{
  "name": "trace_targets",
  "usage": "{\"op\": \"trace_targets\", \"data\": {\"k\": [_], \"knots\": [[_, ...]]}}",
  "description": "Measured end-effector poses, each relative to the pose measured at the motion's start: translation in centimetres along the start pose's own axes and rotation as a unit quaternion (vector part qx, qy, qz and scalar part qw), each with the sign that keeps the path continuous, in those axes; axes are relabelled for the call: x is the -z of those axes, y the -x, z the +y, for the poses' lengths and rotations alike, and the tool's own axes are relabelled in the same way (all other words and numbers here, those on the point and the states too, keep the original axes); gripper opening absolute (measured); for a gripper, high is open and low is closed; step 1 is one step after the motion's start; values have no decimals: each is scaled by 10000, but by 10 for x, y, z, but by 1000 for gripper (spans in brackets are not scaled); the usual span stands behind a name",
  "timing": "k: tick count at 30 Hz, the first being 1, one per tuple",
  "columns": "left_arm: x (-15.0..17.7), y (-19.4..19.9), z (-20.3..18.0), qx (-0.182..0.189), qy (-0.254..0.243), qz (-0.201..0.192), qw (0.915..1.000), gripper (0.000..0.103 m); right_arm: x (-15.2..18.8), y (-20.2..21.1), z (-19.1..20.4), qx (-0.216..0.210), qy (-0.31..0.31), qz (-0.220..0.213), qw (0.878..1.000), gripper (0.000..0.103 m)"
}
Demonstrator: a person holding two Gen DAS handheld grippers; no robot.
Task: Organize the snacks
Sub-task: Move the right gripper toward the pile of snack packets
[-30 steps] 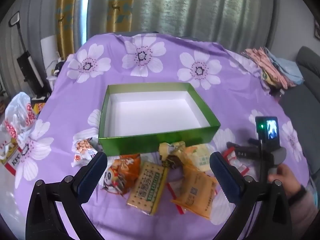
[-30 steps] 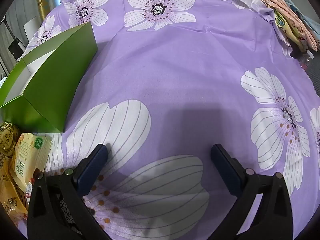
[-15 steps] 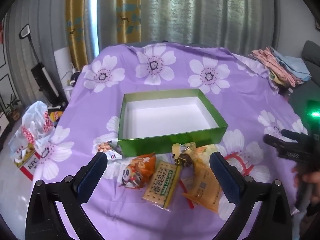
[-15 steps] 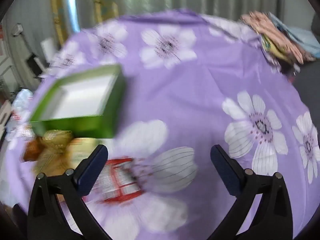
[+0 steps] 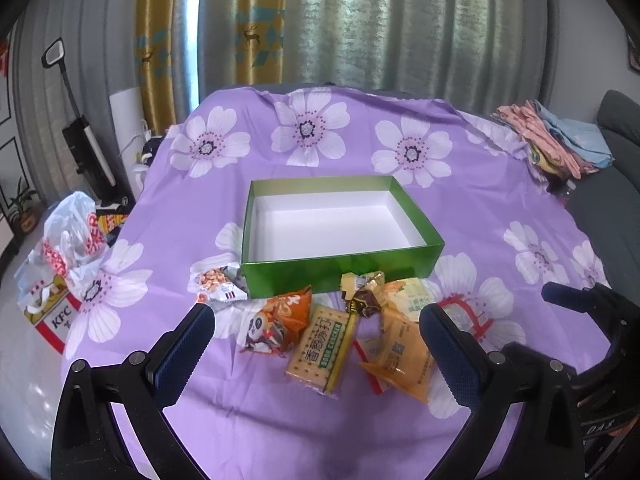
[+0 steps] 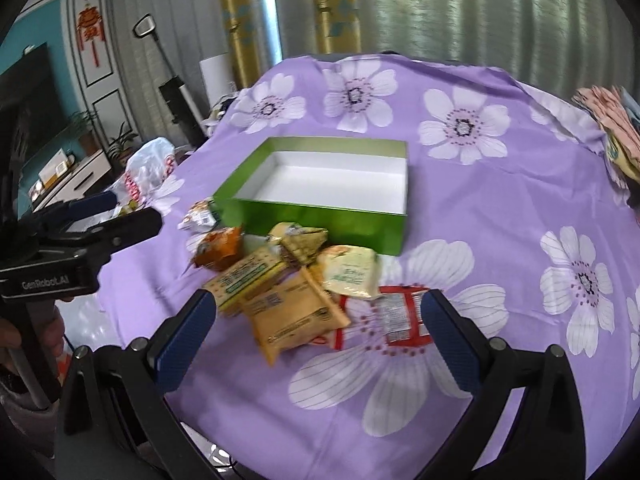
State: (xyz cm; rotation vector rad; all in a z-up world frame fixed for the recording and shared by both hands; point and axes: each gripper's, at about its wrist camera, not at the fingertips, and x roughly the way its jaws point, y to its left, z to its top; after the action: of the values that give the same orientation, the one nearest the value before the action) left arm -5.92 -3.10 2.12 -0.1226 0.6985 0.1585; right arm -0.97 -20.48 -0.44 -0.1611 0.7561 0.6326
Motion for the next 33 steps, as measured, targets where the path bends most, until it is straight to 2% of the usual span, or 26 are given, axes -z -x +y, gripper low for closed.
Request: {"op": "trace_targets", "data": {"k": [12,24,26,30,33], "knots": [[0,14,6,33,-12,-182,9998,102,-6,16,28,-112,163,-120,9997,103],[1,12,7,108,-40,-148,9998,102,-2,10,29,-225,94,-35,9997,103],[1,8,6,218,-38,-81,9997,102,-1,8,28,-227,69,-5,9997,103],[6,-4,8,761,146,195,9968,102,4,3,22,-266,5,42,9996,103],[12,-16,9,964,242,339,9945,102,11,-3,16,-327,-41,139,9994,103]]}}
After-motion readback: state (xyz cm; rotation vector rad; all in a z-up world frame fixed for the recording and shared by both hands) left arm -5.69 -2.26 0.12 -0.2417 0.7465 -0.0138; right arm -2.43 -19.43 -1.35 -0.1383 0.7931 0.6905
